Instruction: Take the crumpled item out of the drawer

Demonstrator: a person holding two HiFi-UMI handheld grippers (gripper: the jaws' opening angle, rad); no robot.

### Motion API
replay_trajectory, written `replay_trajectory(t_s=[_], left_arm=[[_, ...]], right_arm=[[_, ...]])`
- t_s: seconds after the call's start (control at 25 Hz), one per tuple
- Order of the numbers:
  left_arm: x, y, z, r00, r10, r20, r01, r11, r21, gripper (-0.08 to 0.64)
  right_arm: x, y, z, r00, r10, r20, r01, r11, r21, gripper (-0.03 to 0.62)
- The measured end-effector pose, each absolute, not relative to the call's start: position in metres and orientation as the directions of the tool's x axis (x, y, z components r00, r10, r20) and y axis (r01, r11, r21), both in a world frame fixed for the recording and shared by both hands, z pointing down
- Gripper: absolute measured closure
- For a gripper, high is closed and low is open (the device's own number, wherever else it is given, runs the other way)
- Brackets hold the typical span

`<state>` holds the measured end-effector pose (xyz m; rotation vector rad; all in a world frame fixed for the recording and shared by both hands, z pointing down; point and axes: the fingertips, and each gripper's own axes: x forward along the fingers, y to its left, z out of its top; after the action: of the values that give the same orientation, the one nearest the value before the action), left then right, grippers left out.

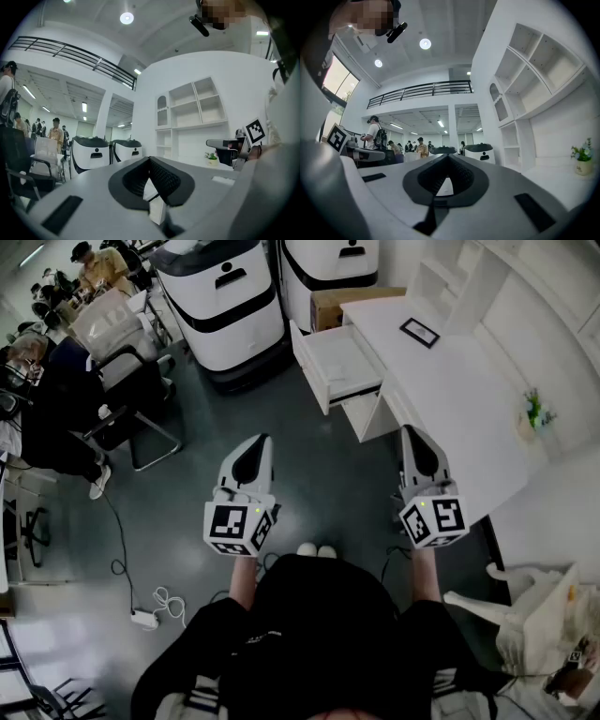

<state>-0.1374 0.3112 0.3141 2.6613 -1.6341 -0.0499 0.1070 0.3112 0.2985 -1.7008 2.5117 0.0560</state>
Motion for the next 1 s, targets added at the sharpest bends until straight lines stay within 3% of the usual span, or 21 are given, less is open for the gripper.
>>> replay_trajectory(t_s=[1.0], left_arm=[[-0.124, 0.266, 0.358, 0.421, -0.902, 0.094, -0.907, -0.415, 0.073, 0.561]], right_arm=[[0.115, 0.250, 0.338, -0.400, -0.915, -0.053, -0.908, 0.404, -0.114, 0.600]])
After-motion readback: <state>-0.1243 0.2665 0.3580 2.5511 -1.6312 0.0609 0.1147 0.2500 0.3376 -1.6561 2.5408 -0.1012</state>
